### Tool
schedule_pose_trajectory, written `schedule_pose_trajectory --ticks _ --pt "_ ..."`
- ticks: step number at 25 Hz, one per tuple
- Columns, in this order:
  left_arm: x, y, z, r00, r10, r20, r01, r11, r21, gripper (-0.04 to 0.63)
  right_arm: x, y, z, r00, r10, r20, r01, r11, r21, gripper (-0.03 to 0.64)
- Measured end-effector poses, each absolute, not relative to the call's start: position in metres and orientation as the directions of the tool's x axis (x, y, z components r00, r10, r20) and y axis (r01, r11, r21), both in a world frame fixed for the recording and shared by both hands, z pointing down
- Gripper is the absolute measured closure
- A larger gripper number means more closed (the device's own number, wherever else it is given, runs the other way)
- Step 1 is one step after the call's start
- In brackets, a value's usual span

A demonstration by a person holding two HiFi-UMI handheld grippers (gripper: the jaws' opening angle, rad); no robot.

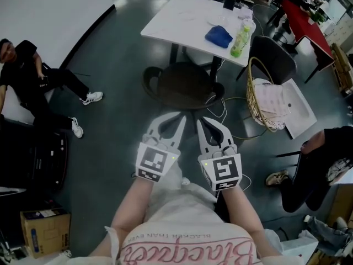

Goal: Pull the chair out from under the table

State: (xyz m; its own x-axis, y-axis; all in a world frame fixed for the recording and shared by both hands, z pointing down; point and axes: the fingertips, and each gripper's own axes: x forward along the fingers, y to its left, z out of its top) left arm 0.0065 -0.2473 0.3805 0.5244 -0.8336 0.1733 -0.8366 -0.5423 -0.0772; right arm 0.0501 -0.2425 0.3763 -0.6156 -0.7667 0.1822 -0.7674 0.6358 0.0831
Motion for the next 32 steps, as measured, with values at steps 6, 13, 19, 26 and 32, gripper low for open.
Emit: schedule_pose_trajectory --ticks 6,13,19,26,32 --pt "-0.014 -0.303 0.41 0.514 -0.821 0.249 -0.845 -0.535 -0.018 0.589 0.036 -0.297 0.396 -0.611 -0.758 0.228 -0.767 0.638 0.069 0.612" --pt "-0.045 -0.352 0.468 0.488 -0.791 0.369 -0.867 -0.486 0.106 0.482 0.02 -0.352 0.426 -0.584 -0.752 0.305 -0.785 0.619 0.022 0.612" --pt "-0.069 -0.37 0.537 0.438 -0.74 0.51 -0.899 -0.374 0.228 0.482 0.014 -0.381 0.46 -0.557 -0.734 0.388 -0.791 0.612 0.021 0.612" --pt "-0.084 -0.373 0.602 0.381 -0.674 0.633 -0.915 -0.177 0.363 0.482 0.013 -0.39 0.512 -0.53 -0.715 0.456 -0.813 0.581 -0.033 0.612" --pt "-0.088 -0.375 0.653 0.339 -0.62 0.707 -0.881 0.054 0.47 0.482 0.015 -0.392 0.547 -0.517 -0.698 0.496 -0.833 0.544 -0.102 0.612"
